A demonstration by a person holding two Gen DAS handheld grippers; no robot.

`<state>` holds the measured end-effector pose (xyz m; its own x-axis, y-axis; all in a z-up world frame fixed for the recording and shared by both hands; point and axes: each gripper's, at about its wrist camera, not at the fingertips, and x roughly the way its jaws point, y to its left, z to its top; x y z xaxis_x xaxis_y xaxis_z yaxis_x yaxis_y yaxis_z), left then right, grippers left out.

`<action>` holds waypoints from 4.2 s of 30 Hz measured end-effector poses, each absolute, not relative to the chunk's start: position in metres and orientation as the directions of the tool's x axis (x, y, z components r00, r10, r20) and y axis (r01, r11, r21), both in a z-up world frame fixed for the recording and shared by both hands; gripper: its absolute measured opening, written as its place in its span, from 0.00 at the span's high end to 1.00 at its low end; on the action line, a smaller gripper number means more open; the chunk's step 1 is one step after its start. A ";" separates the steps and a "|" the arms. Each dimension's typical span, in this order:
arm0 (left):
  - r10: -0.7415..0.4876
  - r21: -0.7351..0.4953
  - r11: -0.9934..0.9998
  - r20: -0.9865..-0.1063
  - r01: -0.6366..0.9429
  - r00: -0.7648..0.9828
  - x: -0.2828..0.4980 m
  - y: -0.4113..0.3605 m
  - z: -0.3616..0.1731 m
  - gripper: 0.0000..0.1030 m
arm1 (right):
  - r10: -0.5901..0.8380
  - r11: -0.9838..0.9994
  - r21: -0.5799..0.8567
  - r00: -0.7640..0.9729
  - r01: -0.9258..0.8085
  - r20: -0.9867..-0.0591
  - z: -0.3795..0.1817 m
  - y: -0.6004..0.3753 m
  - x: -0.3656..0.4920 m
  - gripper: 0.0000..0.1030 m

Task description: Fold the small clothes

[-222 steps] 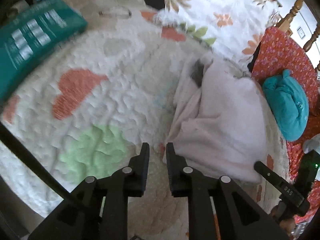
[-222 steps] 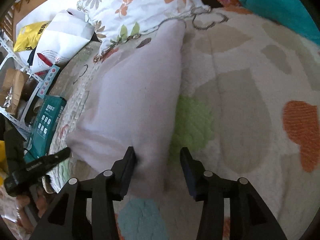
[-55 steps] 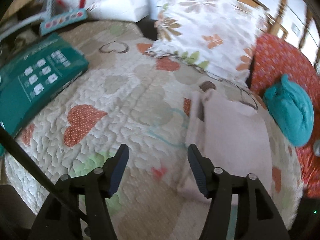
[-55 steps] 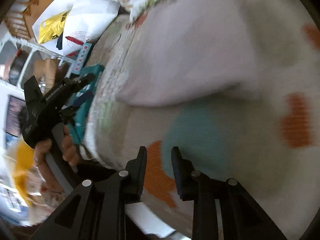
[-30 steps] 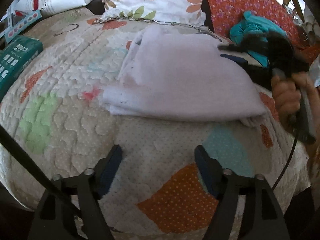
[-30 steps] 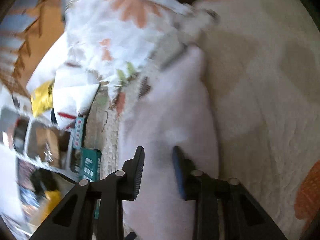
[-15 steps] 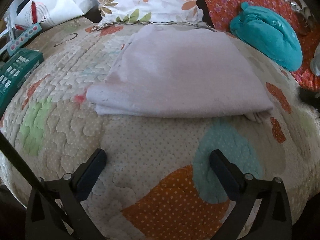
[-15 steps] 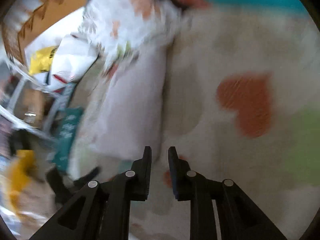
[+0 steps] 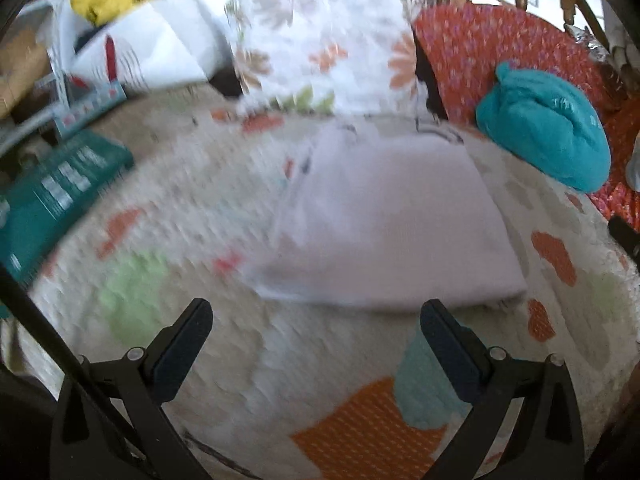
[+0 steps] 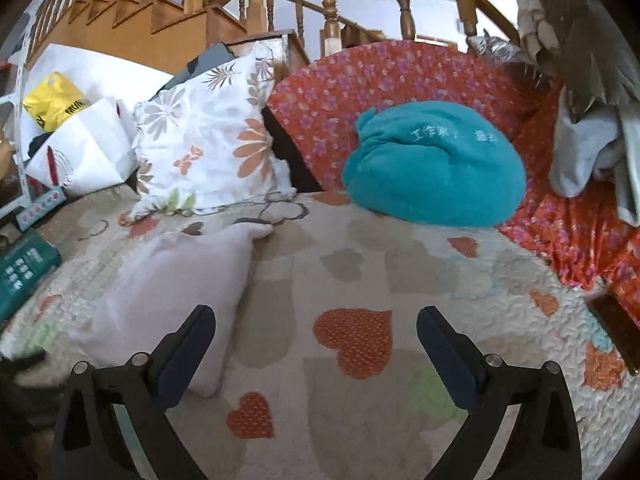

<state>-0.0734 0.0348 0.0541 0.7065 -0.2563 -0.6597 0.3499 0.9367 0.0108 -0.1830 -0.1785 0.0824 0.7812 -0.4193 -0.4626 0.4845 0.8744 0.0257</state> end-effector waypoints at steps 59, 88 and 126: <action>-0.146 -0.011 0.974 -0.795 0.226 0.589 -0.053 0.074 0.030 0.00 | -0.214 0.942 0.031 0.672 0.333 -0.708 0.023 -0.138 -0.149 0.13; -0.288 -0.110 0.931 -0.807 0.349 0.515 -0.062 0.060 0.028 0.00 | -0.241 0.932 0.027 0.674 0.362 -0.699 0.028 -0.139 -0.154 0.13; -0.289 -0.110 0.932 -0.802 0.347 0.523 -0.063 0.060 0.028 0.00 | -0.249 0.932 0.018 0.674 0.363 -0.695 0.029 -0.132 -0.154 0.12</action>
